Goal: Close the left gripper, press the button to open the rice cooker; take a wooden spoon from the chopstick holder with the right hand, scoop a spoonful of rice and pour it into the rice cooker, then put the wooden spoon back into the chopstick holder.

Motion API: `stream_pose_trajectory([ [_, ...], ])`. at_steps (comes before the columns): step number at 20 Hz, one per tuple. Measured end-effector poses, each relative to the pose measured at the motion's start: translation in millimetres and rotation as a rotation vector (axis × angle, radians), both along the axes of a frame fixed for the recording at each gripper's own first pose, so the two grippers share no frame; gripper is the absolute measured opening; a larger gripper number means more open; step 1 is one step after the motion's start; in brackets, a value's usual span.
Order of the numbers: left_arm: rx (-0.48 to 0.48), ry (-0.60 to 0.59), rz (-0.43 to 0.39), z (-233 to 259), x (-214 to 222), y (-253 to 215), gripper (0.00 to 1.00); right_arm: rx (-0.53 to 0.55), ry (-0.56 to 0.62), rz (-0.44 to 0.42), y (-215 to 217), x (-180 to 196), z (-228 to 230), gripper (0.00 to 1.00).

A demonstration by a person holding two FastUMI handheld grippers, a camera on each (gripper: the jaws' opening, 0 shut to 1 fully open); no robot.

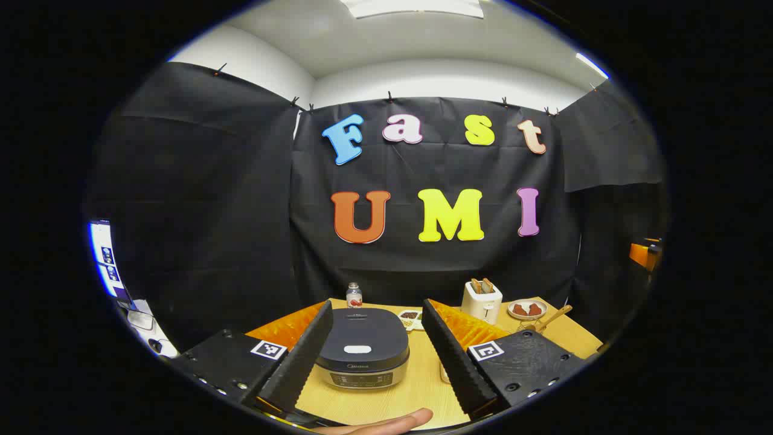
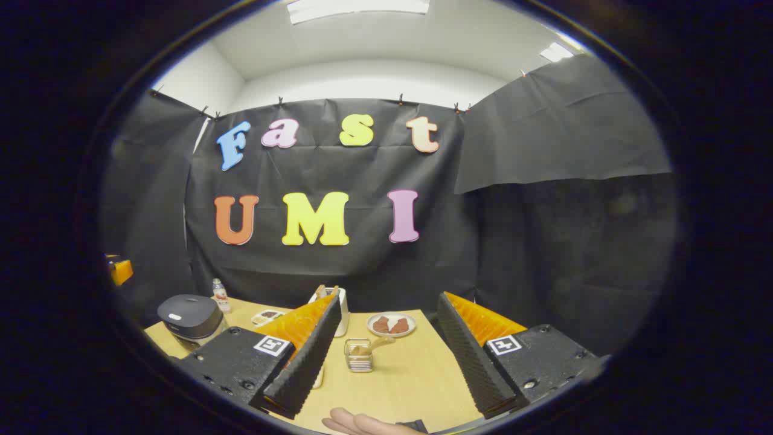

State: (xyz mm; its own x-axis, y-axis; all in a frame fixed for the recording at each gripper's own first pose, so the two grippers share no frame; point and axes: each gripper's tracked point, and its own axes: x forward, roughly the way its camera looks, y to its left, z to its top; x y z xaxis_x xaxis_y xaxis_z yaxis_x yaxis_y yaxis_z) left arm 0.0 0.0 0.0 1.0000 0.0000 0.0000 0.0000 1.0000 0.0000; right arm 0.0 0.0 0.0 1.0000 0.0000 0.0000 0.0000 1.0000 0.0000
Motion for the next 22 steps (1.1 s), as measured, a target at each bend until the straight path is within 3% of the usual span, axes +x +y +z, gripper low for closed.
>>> stream_pose_trajectory([
  [15,-0.022,-0.008,-0.017,-2.5,-4.7,2.7,0.94,0.024,0.016,0.037,-13.8,8.5,-16.4,1.00],
  [22,0.039,-0.035,0.000,-4.8,-4.7,9.6,0.94,0.031,0.007,0.031,-29.8,12.2,-22.9,1.00],
])
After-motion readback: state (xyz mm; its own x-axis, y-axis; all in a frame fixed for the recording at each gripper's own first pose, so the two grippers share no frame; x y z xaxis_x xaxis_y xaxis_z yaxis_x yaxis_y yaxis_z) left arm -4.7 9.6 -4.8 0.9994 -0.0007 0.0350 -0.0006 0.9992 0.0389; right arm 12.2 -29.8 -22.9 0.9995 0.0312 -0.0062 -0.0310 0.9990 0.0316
